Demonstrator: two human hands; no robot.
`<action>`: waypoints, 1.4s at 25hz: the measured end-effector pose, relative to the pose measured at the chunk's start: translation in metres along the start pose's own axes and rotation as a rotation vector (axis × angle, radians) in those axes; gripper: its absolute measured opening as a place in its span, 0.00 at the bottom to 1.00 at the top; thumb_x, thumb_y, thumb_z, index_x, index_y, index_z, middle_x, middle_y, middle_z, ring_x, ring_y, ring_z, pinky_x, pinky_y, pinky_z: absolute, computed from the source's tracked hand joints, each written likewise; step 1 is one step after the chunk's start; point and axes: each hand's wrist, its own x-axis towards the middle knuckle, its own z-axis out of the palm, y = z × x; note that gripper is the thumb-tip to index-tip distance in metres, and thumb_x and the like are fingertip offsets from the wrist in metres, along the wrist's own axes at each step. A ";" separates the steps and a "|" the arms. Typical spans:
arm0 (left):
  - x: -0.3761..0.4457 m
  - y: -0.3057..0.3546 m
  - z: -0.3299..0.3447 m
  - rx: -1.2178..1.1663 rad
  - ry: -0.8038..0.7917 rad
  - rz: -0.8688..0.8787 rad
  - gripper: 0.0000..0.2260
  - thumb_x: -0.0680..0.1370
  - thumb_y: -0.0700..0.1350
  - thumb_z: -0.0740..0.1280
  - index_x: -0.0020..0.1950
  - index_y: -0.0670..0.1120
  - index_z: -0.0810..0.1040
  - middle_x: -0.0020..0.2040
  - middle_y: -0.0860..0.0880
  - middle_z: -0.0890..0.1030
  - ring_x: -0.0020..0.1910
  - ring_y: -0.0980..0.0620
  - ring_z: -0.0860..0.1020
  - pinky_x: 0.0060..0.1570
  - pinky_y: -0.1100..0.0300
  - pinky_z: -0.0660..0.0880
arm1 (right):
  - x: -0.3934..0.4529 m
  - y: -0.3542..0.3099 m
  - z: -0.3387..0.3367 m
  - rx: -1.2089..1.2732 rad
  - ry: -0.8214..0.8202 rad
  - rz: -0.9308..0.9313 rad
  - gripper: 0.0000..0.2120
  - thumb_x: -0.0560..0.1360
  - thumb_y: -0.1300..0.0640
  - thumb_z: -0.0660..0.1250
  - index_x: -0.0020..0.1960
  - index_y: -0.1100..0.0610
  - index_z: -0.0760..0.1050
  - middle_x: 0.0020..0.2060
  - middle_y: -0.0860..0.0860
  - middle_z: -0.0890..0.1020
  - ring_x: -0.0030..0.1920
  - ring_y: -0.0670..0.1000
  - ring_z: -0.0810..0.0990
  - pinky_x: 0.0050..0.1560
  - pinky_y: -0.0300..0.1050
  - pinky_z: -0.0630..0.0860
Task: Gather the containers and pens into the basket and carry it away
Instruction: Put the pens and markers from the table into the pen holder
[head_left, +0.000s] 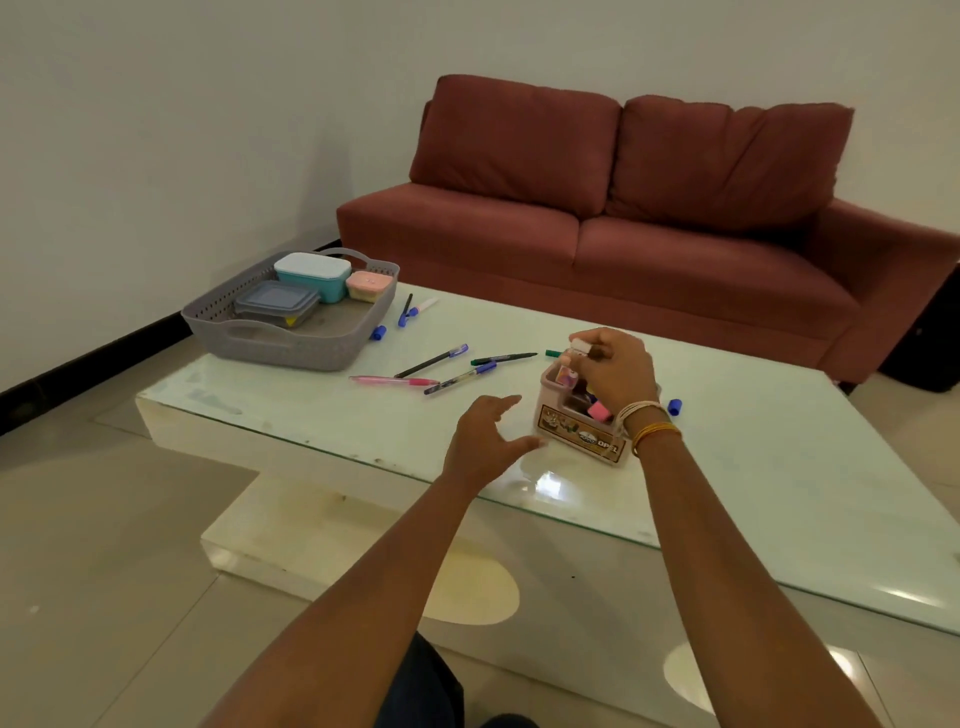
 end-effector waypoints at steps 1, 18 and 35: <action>-0.001 -0.003 0.001 0.034 -0.021 -0.009 0.32 0.66 0.59 0.76 0.67 0.51 0.74 0.61 0.51 0.77 0.57 0.53 0.76 0.54 0.57 0.77 | 0.005 0.003 -0.007 -0.064 -0.016 -0.001 0.11 0.72 0.59 0.71 0.55 0.57 0.82 0.51 0.53 0.84 0.49 0.49 0.80 0.51 0.36 0.75; 0.005 -0.009 -0.004 0.043 0.001 -0.081 0.26 0.71 0.54 0.74 0.66 0.48 0.75 0.56 0.49 0.79 0.47 0.57 0.75 0.47 0.66 0.72 | 0.007 0.023 -0.032 -0.277 -0.039 0.109 0.09 0.74 0.57 0.67 0.49 0.58 0.84 0.45 0.55 0.85 0.47 0.56 0.82 0.54 0.53 0.80; 0.030 -0.057 -0.088 -0.069 0.483 -0.381 0.07 0.78 0.34 0.63 0.47 0.42 0.80 0.42 0.43 0.81 0.29 0.56 0.79 0.28 0.68 0.79 | 0.070 -0.019 0.095 -0.408 -0.236 -0.070 0.11 0.74 0.65 0.63 0.54 0.63 0.80 0.53 0.59 0.82 0.56 0.58 0.79 0.58 0.50 0.77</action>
